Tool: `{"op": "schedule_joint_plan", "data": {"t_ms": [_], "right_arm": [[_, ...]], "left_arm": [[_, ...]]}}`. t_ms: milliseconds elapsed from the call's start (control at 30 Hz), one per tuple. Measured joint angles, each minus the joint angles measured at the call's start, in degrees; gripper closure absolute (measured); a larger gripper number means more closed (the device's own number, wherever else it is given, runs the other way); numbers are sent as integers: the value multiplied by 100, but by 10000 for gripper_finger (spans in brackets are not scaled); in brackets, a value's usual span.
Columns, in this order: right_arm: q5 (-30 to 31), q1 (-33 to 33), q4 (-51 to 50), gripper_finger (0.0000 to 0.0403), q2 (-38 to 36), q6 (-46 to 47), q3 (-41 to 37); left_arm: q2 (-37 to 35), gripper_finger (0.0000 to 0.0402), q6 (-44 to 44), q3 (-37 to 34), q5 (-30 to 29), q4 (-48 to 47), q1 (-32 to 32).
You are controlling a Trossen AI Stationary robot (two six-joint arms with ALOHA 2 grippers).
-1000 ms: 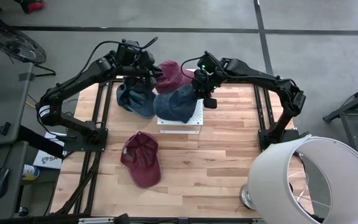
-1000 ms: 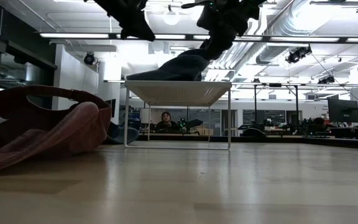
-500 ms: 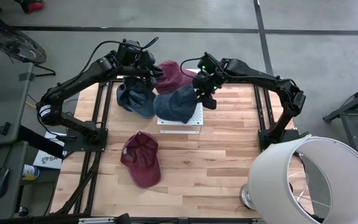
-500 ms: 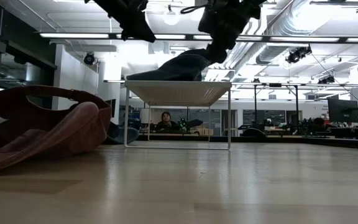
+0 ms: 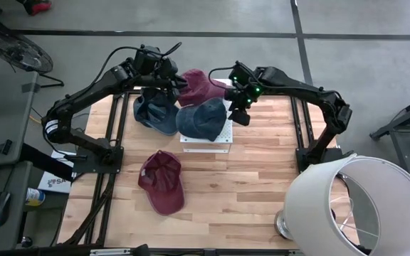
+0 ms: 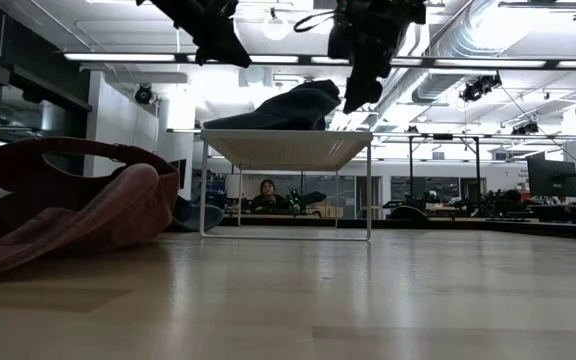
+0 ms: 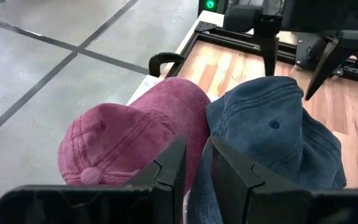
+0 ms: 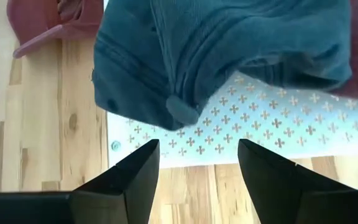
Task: Pick & Place hat
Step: Stack the red cap on top of the other red cap on the shelf
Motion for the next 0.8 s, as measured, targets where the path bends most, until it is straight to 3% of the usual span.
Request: {"op": "schedule_joint_plan", "data": {"t_ms": [400, 800], "right_arm": [[595, -26, -624, 191, -267, 994, 2], [896, 252, -724, 191, -272, 2339, -159]], "left_arm": [[-5, 332, 7, 0, -133, -2, 0], [-372, 332, 157, 0, -1269, -1058, 4]]}}
